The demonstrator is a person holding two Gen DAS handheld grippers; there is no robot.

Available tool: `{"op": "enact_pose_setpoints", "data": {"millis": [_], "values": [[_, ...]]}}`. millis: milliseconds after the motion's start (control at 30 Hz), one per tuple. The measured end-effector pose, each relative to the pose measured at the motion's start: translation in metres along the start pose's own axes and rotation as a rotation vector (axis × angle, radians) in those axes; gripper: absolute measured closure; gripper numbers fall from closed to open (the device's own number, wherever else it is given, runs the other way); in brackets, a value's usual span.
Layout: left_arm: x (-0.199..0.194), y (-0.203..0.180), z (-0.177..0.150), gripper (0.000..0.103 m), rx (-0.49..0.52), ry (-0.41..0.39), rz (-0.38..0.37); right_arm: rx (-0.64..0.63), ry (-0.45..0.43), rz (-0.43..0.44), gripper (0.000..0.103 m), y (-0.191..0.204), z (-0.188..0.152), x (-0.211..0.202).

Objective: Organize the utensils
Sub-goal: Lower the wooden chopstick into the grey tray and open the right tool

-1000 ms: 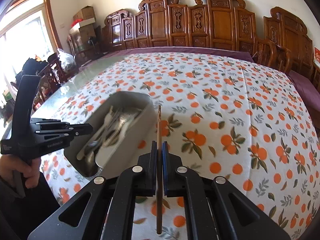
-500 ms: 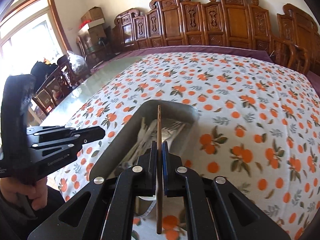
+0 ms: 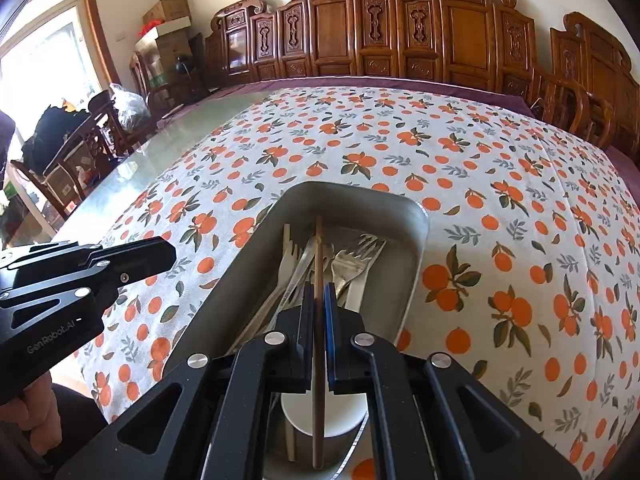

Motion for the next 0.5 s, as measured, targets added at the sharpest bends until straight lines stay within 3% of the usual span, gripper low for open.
{"op": "enact_pose_setpoints", "data": {"millis": [267,500], "values": [[0.0,0.001,0.0,0.101,-0.004,-0.001,0.0,0.029,0.065,0.08,0.095,0.006,-0.01,0.014],[-0.002,0.001,0.001,0.101,-0.006,-0.009,0.002,-0.001,0.021,0.054,0.095,0.005,-0.012,0.002]]}}
Point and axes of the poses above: each gripper's, at about its wrist camera, not at the fingertips, and x roughly the way its jaws point, y to its left, z to its top, the point moved 1 cm from there along x, roughly the way its jaws point, and after that the axes turned 2 degrees about y, right-handed, at the moved point
